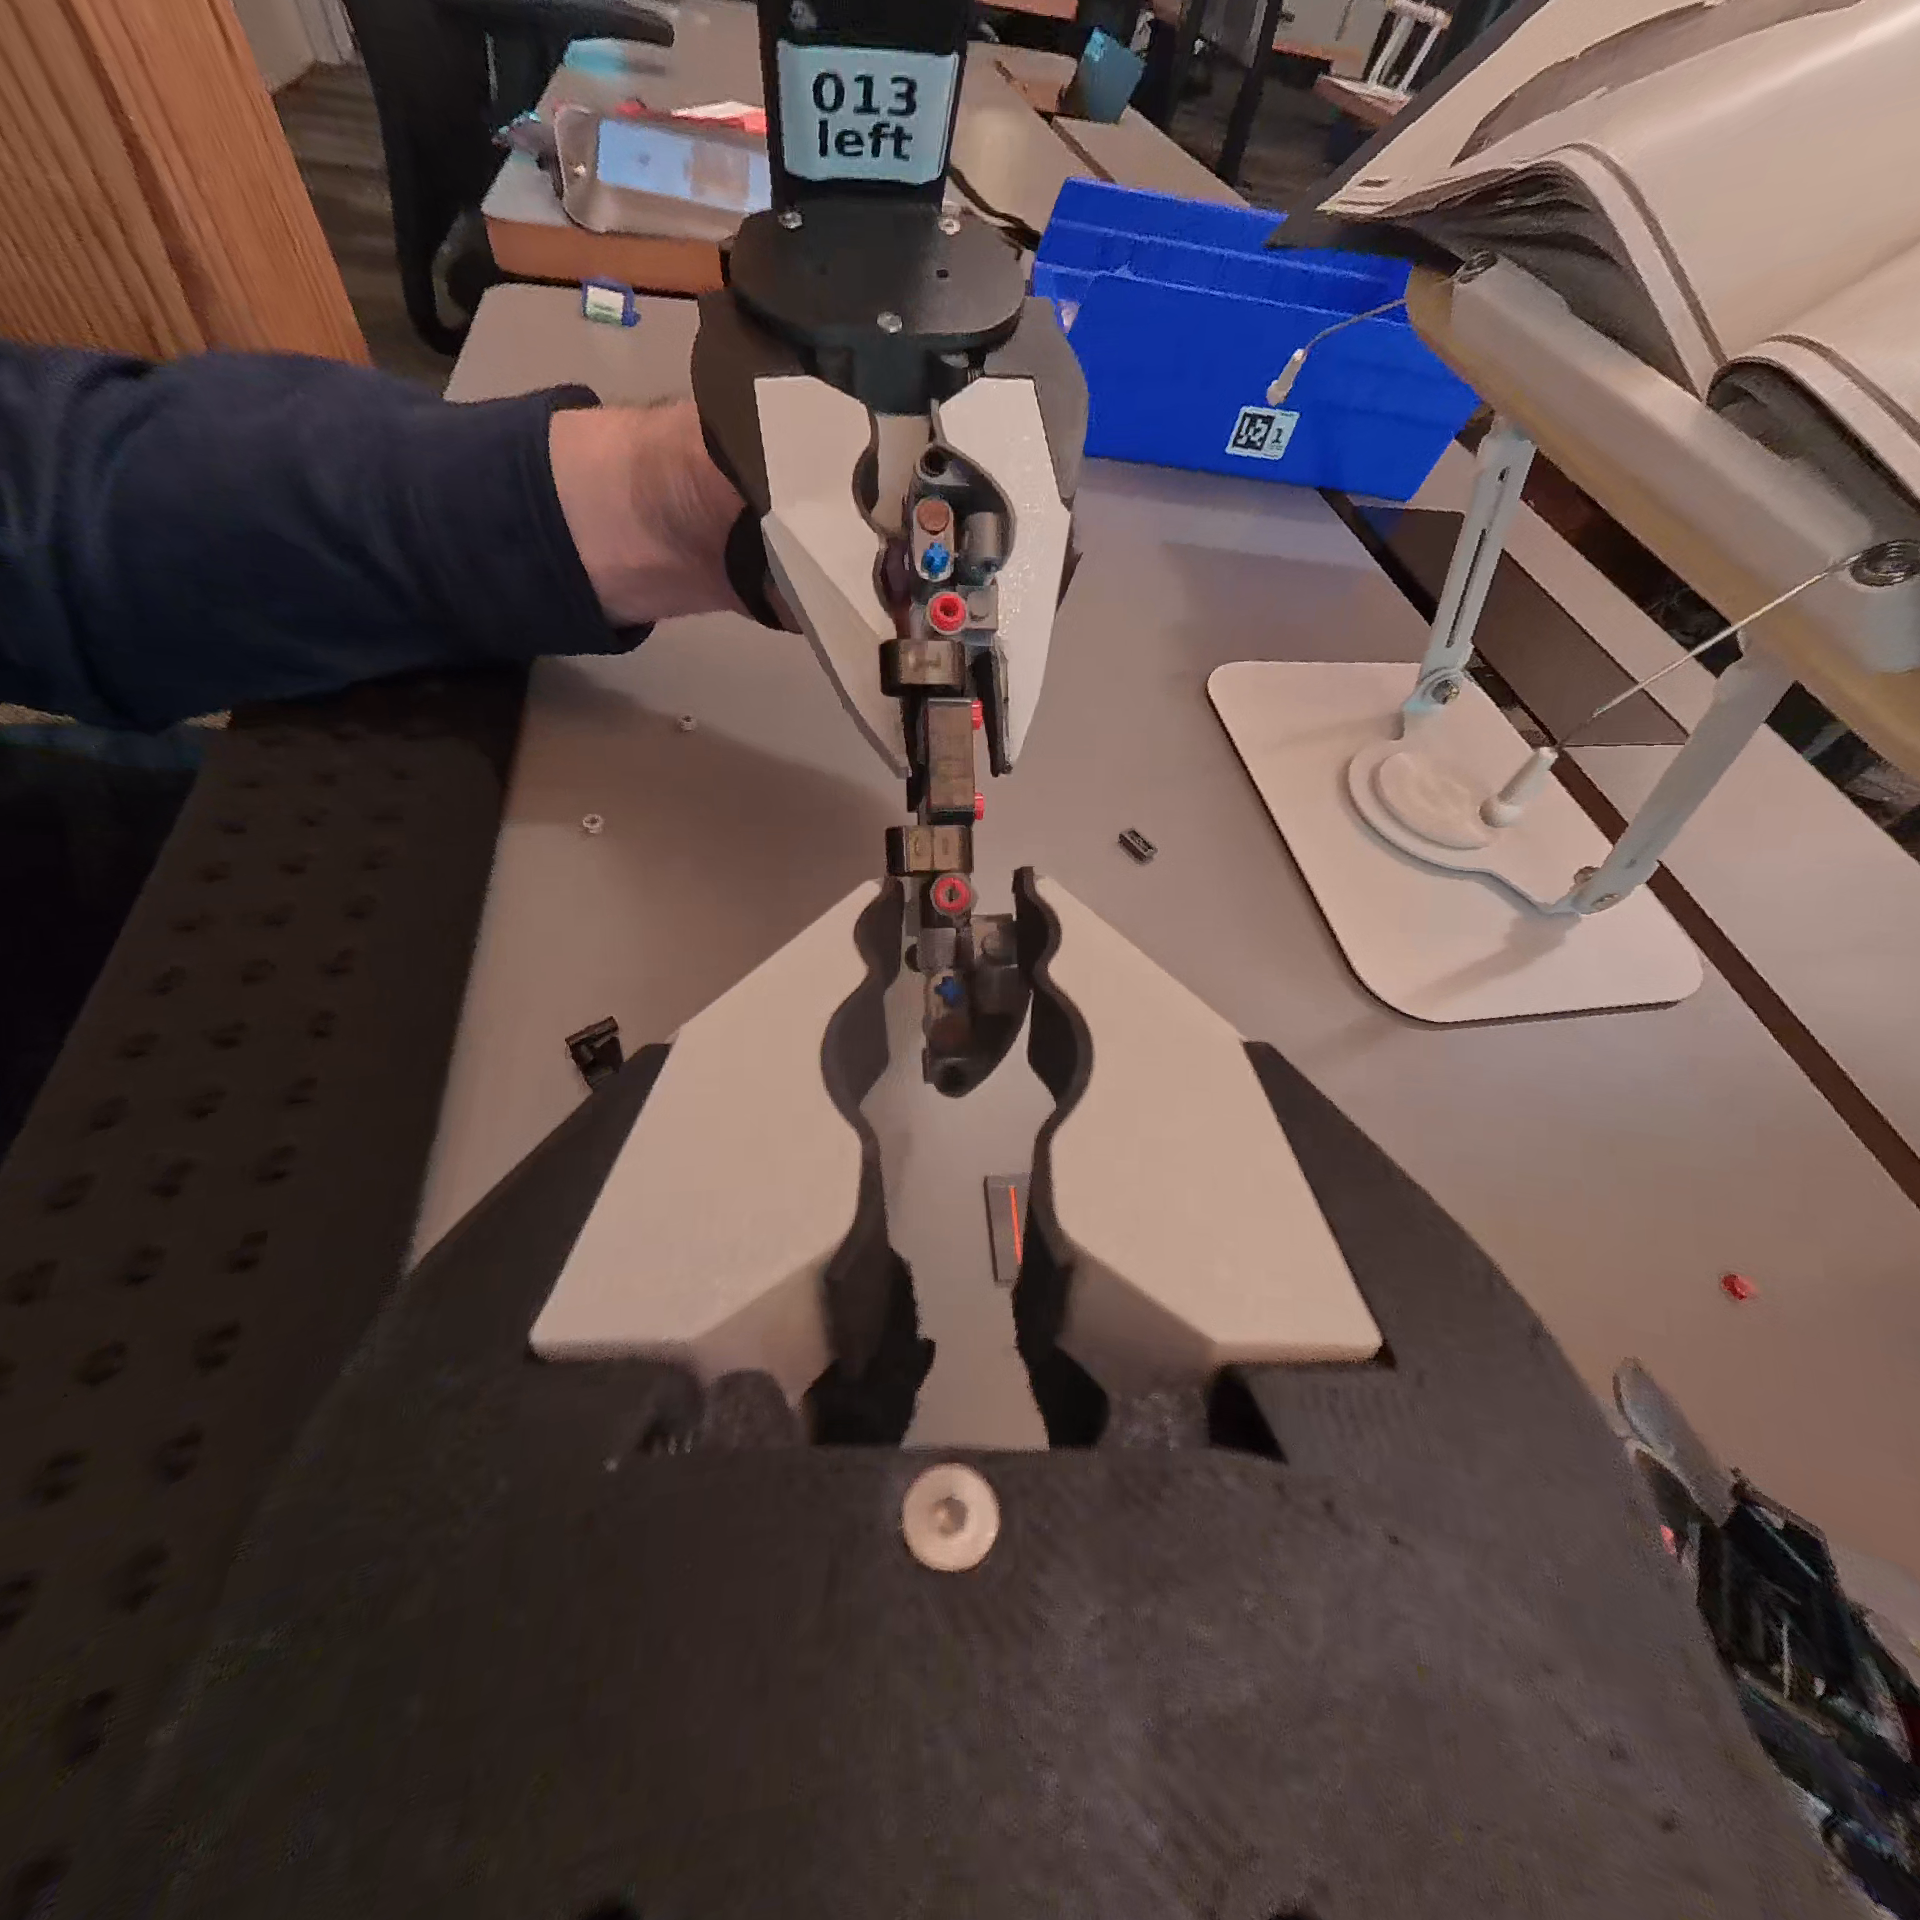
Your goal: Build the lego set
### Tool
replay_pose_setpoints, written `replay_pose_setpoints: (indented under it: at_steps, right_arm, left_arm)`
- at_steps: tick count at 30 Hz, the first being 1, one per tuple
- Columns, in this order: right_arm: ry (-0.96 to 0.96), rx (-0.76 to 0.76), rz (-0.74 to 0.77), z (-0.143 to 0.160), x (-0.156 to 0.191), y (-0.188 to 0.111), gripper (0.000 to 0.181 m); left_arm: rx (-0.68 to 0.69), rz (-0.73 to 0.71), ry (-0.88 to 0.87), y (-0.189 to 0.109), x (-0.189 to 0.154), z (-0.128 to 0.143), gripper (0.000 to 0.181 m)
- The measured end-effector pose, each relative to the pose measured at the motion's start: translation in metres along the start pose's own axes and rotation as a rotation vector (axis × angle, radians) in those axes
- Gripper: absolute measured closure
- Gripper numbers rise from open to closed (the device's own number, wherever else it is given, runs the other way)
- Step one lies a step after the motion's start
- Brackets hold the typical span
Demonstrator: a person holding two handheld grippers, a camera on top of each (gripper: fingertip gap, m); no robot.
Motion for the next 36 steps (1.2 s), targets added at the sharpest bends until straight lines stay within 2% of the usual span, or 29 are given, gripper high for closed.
replay_pose_setpoints:
  at_steps: [6,16,27,36]
  right_arm:
    - [-0.016,-0.015,-0.003,-0.002,0.001,-0.002,0.171]
    - [0.002,-0.048,-0.062,-0.002,0.003,-0.004,0.176]
    - [0.066,-0.065,-0.104,0.000,0.002,-0.004,0.176]
    - [0.156,-0.107,-0.206,0.002,0.003,-0.006,0.176]
  left_arm:
    - [-0.001,0.002,0.029,0.000,-0.003,-0.001,0.166]
    - [0.010,-0.001,0.077,0.000,-0.009,-0.002,0.166]
    - [0.014,-0.007,0.103,0.001,-0.011,-0.003,0.166]
    - [0.040,-0.006,0.165,0.001,-0.019,-0.005,0.166]
Point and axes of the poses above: each gripper's, where its closed fingertips meet, y out along the fingers, z out of its underside, x = y × z across the jaws, the point moved 8 cm from there along -y, back along the fingers, and after that the axes turned 15 degrees about -y, right-handed, at the moved point
